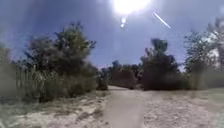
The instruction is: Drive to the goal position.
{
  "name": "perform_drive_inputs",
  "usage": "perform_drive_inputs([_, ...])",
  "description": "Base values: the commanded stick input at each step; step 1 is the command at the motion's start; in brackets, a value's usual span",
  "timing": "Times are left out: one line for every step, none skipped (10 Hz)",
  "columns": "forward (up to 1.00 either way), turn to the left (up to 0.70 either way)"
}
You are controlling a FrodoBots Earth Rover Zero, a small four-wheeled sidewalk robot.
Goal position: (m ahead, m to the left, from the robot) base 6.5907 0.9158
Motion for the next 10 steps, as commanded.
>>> perform_drive_inputs([0.85, 0.0])
perform_drive_inputs([0.85, 0.0])
perform_drive_inputs([0.85, 0.0])
perform_drive_inputs([0.85, 0.0])
perform_drive_inputs([0.85, 0.0])
perform_drive_inputs([0.85, 0.0])
perform_drive_inputs([0.85, 0.0])
perform_drive_inputs([0.85, 0.0])
perform_drive_inputs([0.85, 0.0])
perform_drive_inputs([0.85, 0.0])
